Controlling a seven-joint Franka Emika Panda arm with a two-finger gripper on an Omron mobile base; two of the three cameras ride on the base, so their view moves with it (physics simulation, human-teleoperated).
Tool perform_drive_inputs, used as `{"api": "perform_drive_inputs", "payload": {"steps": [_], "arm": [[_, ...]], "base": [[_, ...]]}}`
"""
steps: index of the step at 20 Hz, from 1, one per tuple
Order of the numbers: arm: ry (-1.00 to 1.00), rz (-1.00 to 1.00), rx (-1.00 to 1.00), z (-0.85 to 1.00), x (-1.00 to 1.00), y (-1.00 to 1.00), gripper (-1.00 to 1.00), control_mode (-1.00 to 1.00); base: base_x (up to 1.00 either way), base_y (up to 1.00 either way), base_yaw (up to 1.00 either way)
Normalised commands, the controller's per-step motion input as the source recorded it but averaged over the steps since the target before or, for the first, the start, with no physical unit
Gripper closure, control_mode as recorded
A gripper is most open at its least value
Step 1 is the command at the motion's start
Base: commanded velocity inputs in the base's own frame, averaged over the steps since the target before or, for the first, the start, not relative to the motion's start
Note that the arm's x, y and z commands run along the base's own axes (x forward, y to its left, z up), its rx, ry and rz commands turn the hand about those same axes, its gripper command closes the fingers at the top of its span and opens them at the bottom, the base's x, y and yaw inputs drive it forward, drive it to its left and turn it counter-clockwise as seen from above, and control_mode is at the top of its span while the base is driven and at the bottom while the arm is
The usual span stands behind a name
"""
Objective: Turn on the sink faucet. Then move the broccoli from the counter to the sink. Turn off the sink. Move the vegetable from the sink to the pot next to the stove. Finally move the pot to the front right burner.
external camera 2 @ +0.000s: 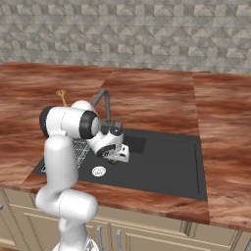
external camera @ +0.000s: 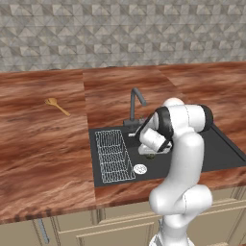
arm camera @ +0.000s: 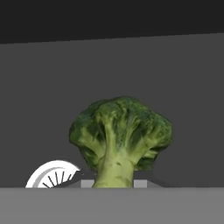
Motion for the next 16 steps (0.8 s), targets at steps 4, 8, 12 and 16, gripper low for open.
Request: {"api": "perform_drive_inputs", "payload": {"steps": [4,8,12,16], "arm": [[-0.04,-0.05,0.04,0.47,-0.48,-0.38,1.0,-1.0],[-0.06,-0.06,0.02,0.63,-0.52,-0.33,1.0,-1.0],[-0.06,-0.06,0.02,0.77,-0.56,-0.25,1.0,-1.0],[-0.06,-0.05,0.02,0.86,-0.54,-0.14,1.0,-1.0]], "base": [[0.0,0.0,0.0],[0.0,0.0,0.0],[0.0,0.0,0.0],[0.0,0.0,0.0]]}}
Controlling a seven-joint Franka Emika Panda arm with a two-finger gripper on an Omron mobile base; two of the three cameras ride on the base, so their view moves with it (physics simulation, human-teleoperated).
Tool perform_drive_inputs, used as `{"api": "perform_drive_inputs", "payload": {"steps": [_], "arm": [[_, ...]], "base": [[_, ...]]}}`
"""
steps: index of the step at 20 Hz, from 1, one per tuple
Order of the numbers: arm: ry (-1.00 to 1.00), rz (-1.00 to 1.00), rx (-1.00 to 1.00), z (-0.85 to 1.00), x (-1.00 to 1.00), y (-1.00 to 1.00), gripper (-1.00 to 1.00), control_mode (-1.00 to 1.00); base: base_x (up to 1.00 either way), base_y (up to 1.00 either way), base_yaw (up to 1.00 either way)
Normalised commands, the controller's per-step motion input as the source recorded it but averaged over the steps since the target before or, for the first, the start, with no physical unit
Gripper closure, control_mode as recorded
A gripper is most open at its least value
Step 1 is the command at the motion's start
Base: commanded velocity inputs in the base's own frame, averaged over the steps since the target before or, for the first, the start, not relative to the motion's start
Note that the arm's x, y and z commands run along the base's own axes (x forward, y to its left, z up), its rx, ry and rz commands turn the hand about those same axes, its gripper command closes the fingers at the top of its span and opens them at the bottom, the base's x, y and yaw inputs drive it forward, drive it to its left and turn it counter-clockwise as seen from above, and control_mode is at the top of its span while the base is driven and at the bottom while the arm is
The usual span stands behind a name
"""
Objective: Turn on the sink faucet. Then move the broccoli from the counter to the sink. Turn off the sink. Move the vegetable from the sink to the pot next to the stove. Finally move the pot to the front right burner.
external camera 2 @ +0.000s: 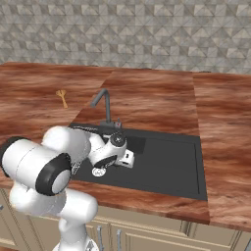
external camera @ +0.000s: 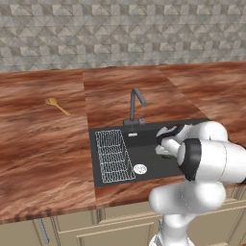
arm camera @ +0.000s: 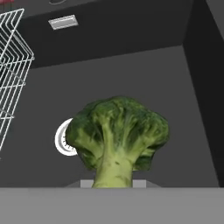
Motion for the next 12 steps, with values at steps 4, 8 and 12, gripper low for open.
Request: {"api": "perform_drive_inputs", "payload": {"steps": [4,8,12], "arm": [[-0.03,-0.04,0.01,0.99,-0.41,-0.09,1.0,-1.0],[0.0,-0.02,0.0,1.0,-0.26,-0.07,1.0,-1.0],[0.0,-0.02,0.0,1.0,-0.28,-0.11,1.0,-1.0]], "base": [[0.0,0.0,0.0],[0.0,0.0,0.0],[0.0,0.0,0.0]]}}
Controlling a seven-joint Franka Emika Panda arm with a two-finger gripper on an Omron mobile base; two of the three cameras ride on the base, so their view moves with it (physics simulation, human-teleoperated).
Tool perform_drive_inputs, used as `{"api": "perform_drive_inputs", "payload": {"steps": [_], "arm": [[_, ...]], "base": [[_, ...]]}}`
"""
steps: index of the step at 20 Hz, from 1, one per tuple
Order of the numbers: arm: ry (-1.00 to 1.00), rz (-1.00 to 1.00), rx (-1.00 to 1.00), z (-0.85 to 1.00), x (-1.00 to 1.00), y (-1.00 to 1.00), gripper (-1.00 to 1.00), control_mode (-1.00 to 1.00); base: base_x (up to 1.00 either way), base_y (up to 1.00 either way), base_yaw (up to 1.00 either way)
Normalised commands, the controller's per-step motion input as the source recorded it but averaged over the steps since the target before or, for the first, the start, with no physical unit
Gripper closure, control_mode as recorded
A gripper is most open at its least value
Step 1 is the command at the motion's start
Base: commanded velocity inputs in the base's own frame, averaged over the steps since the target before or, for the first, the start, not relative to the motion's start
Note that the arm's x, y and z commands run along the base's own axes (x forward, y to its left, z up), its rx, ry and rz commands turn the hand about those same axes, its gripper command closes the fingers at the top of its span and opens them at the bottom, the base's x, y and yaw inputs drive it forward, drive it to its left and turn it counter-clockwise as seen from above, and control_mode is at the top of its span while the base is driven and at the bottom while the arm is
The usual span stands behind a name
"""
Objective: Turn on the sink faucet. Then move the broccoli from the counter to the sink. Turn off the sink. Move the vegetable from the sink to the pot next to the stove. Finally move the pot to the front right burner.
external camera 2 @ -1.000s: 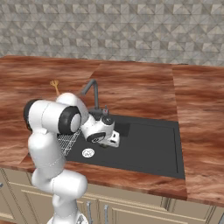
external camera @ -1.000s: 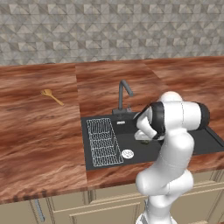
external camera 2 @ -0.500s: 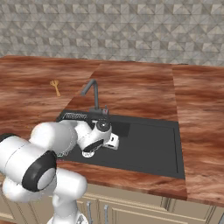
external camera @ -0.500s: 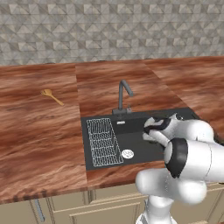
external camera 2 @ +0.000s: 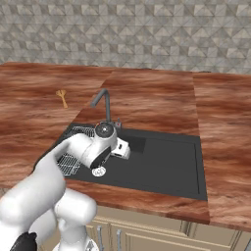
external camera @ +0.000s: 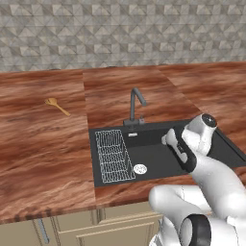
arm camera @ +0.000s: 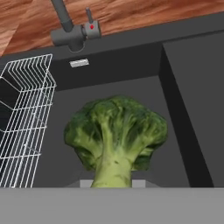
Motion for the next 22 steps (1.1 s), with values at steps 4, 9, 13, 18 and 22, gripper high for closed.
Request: {"api": "perform_drive_inputs", "payload": {"steps": [4,9,13,18,22], "arm": [[0.0,-0.01,0.0,0.82,-0.46,-0.08,1.0,-1.0],[0.0,0.0,0.01,0.76,-0.52,0.0,1.0,-1.0],[0.0,0.0,0.02,0.58,-0.41,0.0,1.0,-1.0],[0.0,0.0,0.0,0.23,-0.14,0.0,1.0,-1.0],[0.0,0.0,0.01,0.0,0.0,0.0,1.0,-1.0]], "base": [[0.0,0.0,0.0],[0.0,0.0,0.0],[0.0,0.0,0.0],[0.0,0.0,0.0],[0.0,0.0,0.0]]}}
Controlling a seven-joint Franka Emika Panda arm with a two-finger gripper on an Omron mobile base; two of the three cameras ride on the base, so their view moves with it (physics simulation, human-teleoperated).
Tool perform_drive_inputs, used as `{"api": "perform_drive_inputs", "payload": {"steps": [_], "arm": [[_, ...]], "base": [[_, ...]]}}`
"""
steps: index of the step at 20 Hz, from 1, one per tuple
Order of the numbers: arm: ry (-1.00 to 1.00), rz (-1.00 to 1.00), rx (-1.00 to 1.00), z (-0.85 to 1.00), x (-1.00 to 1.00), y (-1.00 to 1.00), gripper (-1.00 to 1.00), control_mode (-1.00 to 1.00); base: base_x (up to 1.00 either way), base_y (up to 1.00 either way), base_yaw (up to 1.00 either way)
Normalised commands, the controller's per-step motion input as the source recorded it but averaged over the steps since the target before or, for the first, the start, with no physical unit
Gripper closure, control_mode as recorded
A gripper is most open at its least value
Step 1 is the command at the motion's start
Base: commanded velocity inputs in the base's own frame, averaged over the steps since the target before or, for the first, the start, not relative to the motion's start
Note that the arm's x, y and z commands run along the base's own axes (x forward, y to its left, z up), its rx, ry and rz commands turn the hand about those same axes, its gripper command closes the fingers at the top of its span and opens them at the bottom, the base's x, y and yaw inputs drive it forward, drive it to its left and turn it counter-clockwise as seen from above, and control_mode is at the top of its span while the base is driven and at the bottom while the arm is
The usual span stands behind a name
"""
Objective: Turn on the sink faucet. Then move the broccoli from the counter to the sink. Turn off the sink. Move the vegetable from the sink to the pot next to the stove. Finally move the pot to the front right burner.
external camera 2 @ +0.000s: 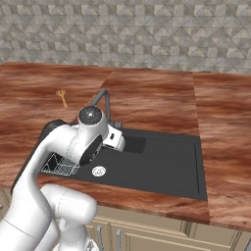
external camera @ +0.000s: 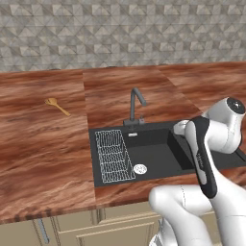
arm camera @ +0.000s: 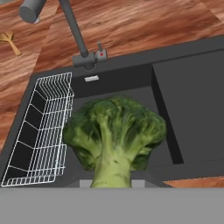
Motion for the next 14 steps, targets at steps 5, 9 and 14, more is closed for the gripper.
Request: {"api": "perform_drive_inputs", "payload": {"steps": [5,9,14], "arm": [[0.0,-0.04,0.0,0.0,0.0,0.0,1.0,-1.0],[-0.02,-0.06,0.0,0.03,0.0,0.0,1.0,1.0],[0.0,0.0,0.0,0.0,0.0,0.0,1.0,1.0]], "base": [[0.0,0.0,0.0],[-0.01,-0.06,-0.25],[0.0,-0.26,-0.4]]}}
